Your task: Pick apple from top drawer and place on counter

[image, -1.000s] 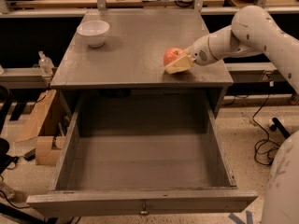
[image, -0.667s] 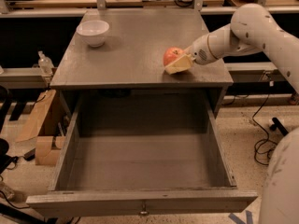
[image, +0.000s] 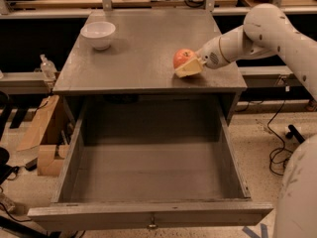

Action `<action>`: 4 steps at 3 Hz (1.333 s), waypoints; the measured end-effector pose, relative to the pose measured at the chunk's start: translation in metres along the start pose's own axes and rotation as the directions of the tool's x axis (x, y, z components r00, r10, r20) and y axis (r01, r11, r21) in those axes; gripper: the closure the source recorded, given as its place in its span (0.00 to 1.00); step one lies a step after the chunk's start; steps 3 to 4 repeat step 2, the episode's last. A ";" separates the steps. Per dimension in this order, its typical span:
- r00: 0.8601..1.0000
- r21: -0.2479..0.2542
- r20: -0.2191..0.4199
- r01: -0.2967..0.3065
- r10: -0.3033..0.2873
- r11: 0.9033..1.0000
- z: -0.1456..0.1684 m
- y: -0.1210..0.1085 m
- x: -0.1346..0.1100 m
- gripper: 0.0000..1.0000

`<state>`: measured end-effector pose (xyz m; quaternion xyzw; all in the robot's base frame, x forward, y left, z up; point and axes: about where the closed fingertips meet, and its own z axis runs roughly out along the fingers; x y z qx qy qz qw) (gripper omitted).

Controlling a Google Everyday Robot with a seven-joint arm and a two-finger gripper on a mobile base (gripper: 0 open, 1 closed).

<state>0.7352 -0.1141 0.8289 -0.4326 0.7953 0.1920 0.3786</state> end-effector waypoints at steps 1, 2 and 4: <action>1.000 0.000 0.000 0.000 0.000 1.000 0.000 0.000 0.000 0.05; 1.000 -0.002 -0.001 0.000 0.000 1.000 0.001 0.001 0.000 0.00; 1.000 -0.002 -0.001 0.000 0.000 1.000 0.001 0.001 0.000 0.00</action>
Offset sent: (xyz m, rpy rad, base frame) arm 0.0000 0.0000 0.0001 0.0000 0.0000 0.0000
